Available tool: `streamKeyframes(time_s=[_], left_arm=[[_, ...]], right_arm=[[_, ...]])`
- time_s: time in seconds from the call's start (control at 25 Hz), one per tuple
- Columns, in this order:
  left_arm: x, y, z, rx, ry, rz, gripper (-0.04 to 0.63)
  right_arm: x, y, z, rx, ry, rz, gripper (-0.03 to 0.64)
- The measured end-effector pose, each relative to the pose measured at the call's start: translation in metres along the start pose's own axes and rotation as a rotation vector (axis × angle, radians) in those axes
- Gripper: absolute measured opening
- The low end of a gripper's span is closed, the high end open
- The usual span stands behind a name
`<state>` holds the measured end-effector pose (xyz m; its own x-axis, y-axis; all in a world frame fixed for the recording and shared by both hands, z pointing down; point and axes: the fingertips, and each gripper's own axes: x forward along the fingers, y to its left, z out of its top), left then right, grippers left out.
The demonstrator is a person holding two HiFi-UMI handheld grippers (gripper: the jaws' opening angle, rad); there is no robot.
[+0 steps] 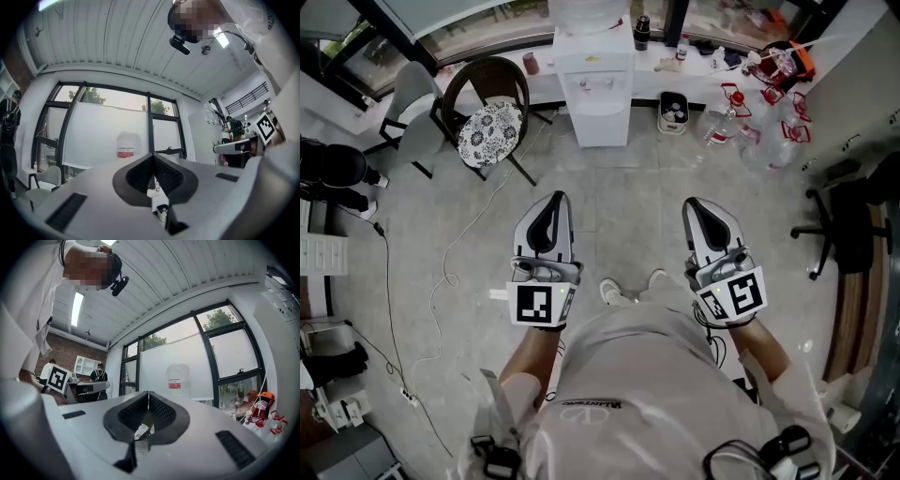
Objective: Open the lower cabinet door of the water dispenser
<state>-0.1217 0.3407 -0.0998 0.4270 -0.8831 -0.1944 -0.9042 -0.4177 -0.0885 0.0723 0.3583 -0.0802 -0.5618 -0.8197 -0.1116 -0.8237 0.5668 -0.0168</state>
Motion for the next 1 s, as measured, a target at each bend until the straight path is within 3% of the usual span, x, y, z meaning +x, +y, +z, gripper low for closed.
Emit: streamKeyframes(time_s=[0.52,1.0], left_arm=[[0.012,0.014,-0.011,-0.003,0.011,0.016,0.003],[0.105,0.022,-0.03,0.002,0.024,0.042,0.003]], right_arm=[[0.026,-0.001,-0.008,0.004,0.0,0.03,0.017],[0.084,-0.076,-0.023,0.03,0.024,0.073,0.017]])
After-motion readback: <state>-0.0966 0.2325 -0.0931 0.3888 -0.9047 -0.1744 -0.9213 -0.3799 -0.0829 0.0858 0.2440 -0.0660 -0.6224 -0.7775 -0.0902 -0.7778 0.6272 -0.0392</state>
